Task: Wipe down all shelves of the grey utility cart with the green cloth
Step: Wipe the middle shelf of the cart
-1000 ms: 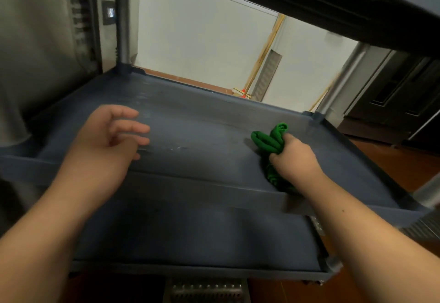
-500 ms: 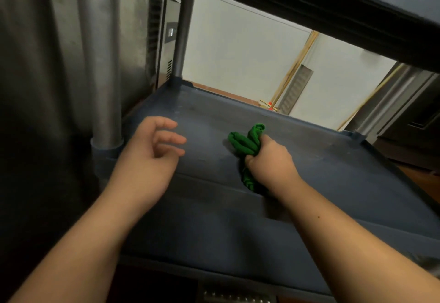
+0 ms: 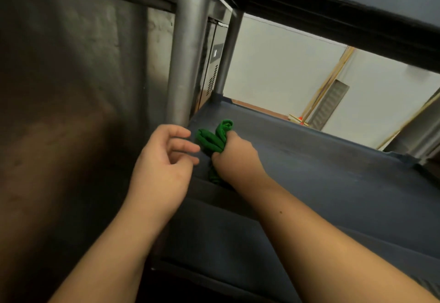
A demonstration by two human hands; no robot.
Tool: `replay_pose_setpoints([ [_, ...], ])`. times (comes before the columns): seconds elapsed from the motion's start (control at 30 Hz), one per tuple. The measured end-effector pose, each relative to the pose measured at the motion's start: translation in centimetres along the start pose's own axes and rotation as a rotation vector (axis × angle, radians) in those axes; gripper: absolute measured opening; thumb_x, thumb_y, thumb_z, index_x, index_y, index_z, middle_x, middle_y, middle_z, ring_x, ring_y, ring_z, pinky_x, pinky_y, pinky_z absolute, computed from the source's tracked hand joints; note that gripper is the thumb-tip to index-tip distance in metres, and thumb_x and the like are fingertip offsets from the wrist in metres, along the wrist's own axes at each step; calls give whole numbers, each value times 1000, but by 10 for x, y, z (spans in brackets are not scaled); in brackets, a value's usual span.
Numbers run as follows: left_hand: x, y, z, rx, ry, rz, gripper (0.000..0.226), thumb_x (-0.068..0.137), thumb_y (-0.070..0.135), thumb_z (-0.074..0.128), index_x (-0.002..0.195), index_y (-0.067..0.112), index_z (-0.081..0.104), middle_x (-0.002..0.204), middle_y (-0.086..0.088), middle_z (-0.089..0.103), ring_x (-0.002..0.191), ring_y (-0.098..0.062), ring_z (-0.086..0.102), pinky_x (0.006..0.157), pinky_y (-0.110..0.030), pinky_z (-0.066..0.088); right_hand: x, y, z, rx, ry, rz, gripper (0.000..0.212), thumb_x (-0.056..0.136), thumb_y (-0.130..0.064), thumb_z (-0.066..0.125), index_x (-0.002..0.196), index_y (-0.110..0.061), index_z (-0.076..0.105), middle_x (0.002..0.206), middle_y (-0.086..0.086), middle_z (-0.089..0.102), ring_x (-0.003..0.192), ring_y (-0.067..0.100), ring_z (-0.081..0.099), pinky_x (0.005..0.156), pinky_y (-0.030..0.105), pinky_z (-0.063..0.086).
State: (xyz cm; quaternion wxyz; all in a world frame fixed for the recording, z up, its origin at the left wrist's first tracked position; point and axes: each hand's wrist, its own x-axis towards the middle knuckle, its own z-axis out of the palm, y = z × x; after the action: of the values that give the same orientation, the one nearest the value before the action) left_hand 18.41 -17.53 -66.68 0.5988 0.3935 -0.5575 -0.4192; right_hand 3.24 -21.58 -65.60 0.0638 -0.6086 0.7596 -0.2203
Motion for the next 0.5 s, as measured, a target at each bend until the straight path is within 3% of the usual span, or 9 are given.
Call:
replay_pose_setpoints([
  [0.23,2,3,-13,16,98,-35,43,78,-13,46,92,27,53,83,-3,69,74,-20,68,66,-29,47,11,-48,25,153,-41,-78,35,83,-33,63,112,-18,50,106,12,64,96,36,62,85,44,54],
  [0.5,-3,1,10,21,111,-50,43,79,-13,44,90,29,52,84,-4,68,69,-17,68,66,-33,46,17,-22,12,88,-77,-121,40,84,-25,64,120,-21,48,109,11,63,98,34,61,84,41,54],
])
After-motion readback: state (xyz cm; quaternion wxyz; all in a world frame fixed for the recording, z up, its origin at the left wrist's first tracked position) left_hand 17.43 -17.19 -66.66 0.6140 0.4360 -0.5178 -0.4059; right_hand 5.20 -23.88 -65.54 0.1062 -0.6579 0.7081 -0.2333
